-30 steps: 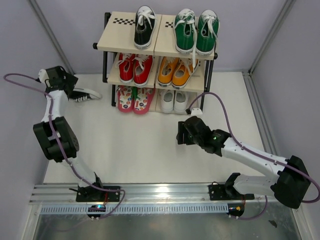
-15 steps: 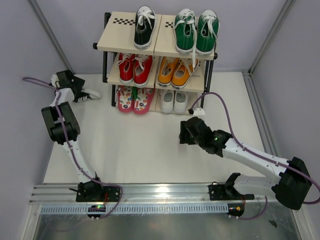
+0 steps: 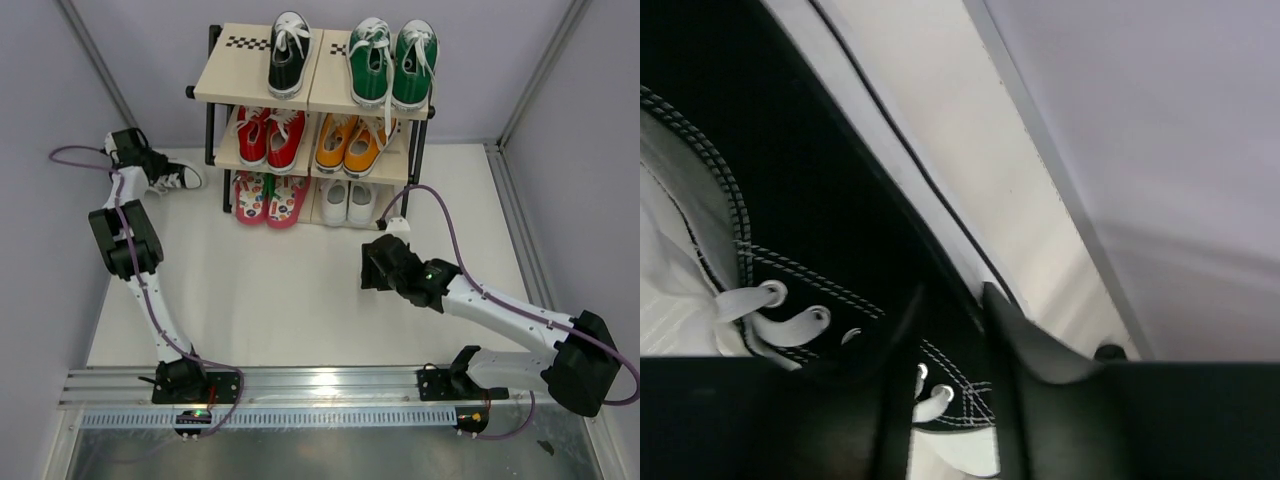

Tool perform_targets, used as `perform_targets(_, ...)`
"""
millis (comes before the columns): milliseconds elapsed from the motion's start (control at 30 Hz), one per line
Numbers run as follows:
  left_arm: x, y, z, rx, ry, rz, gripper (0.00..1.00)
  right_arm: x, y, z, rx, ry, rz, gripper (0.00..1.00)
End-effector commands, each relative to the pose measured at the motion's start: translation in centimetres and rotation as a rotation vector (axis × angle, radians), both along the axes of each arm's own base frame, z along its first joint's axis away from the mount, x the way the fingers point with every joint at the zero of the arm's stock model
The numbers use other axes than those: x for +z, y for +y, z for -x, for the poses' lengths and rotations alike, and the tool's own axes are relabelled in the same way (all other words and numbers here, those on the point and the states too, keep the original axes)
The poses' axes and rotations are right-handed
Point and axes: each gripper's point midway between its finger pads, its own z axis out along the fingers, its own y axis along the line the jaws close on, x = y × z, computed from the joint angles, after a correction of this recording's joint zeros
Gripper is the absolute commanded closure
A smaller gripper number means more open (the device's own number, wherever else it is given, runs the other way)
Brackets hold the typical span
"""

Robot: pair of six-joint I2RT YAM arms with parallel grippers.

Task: Place and organize the shoes onto the shoe shelf
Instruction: Adjust the shoe at the corner of the board.

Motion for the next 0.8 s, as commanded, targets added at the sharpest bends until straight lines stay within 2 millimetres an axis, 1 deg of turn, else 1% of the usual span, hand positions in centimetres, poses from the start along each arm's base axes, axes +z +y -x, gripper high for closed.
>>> perform_targets(0,-2.0,-0.4,1.8,-0.100,0.124,-0.031,0.73,2.1,0.5,-1.2,-0.033,-0.054,-0.035,0.36)
perform_targets(33,-1.8,-0.3,2.0,-0.108,0.130,-0.044,0.81,2.0,0.5,-1.3,-0.031,-0.056,-0.031,0.36)
perform_targets(67,-1.4,-0.3,2.0,-0.119,0.132,-0.061,0.85,2.0,0.6,-1.3,-0.028,-0.056,-0.033,0.36)
perform_targets(100,-1.4,-0.3,2.3,-0.129,0.148,-0.068,0.88,2.0,0.6,-1.3,-0.026,-0.057,-0.031,0.36)
perform_targets(133,-0.9,-0.1,2.3,-0.141,0.153,-0.096,0.92,2.0,0.7,-1.3,-0.021,-0.055,-0.028,0.36)
perform_targets(200,-1.0,-0.1,2.8,-0.155,0.181,-0.105,0.95,2.0,0.8,-1.5,-0.018,-0.057,-0.031,0.36)
perform_targets(267,-0.8,0.0,3.3,-0.167,0.207,-0.126,0.94,2.1,1.0,-1.5,-0.014,-0.058,-0.035,0.36)
perform_targets(333,-0.3,0.1,3.6,-0.173,0.216,-0.143,0.88,2.2,1.1,-1.5,-0.013,-0.057,-0.039,0.36)
perform_targets(367,0.4,0.0,3.8,-0.176,0.211,-0.147,0.83,2.1,1.1,-1.5,-0.012,-0.057,-0.039,0.36)
perform_targets(400,0.6,0.0,4.0,-0.177,0.209,-0.147,0.69,2.2,1.2,-1.5,-0.008,-0.057,-0.041,0.36)
perform_targets(433,0.3,-0.4,4.2,-0.188,0.212,-0.133,0.61,2.2,1.2,-1.5,-0.007,-0.056,-0.041,0.36)
perform_targets(500,1.2,-0.7,4.2,-0.194,0.187,-0.126,0.47,2.0,1.3,-1.5,0.000,-0.052,-0.040,0.36)
perform_targets(533,1.5,-0.9,4.1,-0.198,0.177,-0.124,0.45,2.0,1.4,-1.5,0.002,-0.052,-0.037,0.36)
perform_targets(567,1.2,-1.3,4.3,-0.202,0.177,-0.108,0.44,2.0,1.4,-1.5,0.005,-0.050,-0.036,0.36)
perform_targets(600,1.7,-1.4,4.3,-0.204,0.165,-0.108,0.42,2.0,1.5,-1.5,0.007,-0.049,-0.036,0.36)
perform_targets(700,2.3,-2.3,4.0,-0.228,0.147,-0.119,0.41,2.1,1.6,-1.6,0.009,-0.049,-0.038,0.36)
perform_targets(767,2.7,-3.2,3.6,-0.243,0.142,-0.144,0.40,2.1,1.7,-1.6,0.013,-0.047,-0.039,0.36)
